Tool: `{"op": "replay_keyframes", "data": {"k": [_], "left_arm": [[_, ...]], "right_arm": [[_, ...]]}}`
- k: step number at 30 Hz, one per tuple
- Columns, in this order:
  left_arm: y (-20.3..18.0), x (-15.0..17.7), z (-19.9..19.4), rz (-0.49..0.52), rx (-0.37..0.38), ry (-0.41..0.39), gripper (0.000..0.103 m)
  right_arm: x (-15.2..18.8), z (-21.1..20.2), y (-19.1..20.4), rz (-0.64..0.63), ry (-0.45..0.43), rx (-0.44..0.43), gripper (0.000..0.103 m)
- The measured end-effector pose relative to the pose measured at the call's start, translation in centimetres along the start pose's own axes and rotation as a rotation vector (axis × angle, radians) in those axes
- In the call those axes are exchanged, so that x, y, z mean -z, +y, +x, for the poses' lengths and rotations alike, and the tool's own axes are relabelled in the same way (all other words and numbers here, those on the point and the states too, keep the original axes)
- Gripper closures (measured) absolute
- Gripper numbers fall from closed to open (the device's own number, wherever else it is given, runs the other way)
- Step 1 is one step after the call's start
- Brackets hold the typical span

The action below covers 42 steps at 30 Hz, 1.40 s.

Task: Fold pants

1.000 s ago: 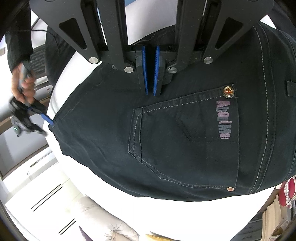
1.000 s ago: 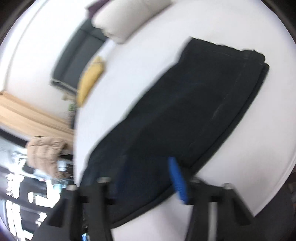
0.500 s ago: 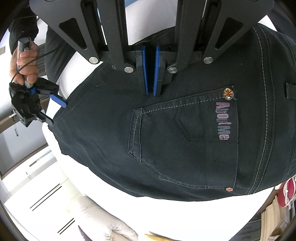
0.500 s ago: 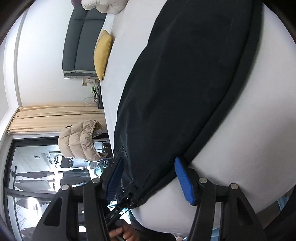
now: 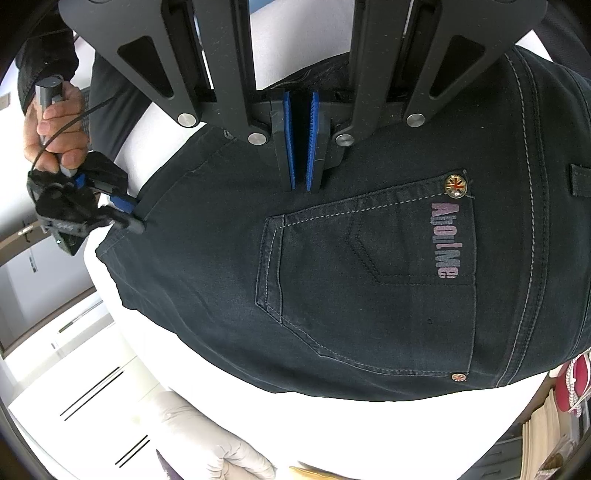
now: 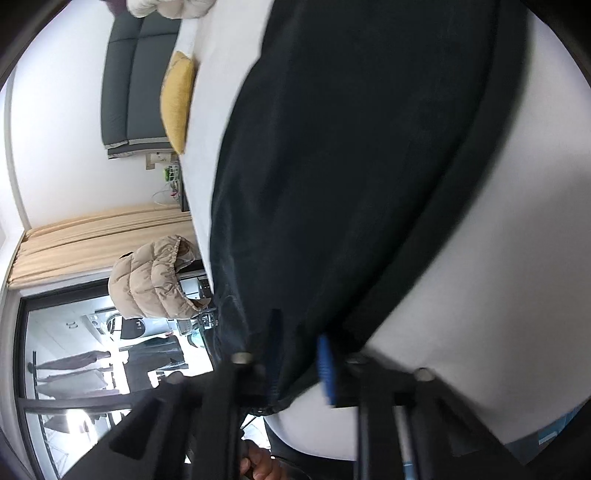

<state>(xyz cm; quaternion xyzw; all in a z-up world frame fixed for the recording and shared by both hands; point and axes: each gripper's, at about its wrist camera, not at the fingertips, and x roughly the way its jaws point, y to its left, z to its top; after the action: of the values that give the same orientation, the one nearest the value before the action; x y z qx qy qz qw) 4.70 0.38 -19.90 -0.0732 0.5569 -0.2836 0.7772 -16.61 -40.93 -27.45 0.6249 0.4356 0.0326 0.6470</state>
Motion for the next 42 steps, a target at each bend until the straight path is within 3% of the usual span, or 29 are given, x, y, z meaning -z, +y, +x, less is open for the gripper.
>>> {"op": "replay_keyframes", "data": {"k": [6,13,17,22,23,29,36,42], "left_arm": [[-0.6,-0.1,0.0,0.030,-0.007,0.025,0.097],[-0.6,0.3,-0.3,0.027,0.008,0.026,0.097],[-0.6,0.4,-0.2,0.024,0.011,0.026,0.097],[-0.1,0.4,-0.4,0.023,0.013,0.026,0.097],[0.0,0.4,-0.5,0.022,0.013,0.027,0.097],[0.2,0.4,-0.6,0.020,0.014,0.026,0.097],[0.2,0.3,-0.6,0.016,0.015,0.025,0.097],[0.3,0.4,-0.7,0.013,0.014,0.022,0.097]], "right_arm": [[0.9,-0.9,0.3,-0.042,-0.039,0.031,0.100],[1.7,-1.4,-0.6,-0.070,-0.059,0.000,0.100],[0.4,-2.0,-1.1,-0.029,-0.068,-0.044,0.094],[-3.3,-5.5,-3.2,0.064,-0.225,-0.126,0.095],[-4.1,-6.4,-3.8,0.091,-0.258,-0.138,0.102],[-4.6,-8.0,-4.3,0.084,-0.315,-0.092,0.102],[-5.4,-7.9,-4.5,0.083,-0.305,-0.107,0.100],[-8.4,-11.0,-5.2,0.093,-0.427,-0.092,0.103]]}}
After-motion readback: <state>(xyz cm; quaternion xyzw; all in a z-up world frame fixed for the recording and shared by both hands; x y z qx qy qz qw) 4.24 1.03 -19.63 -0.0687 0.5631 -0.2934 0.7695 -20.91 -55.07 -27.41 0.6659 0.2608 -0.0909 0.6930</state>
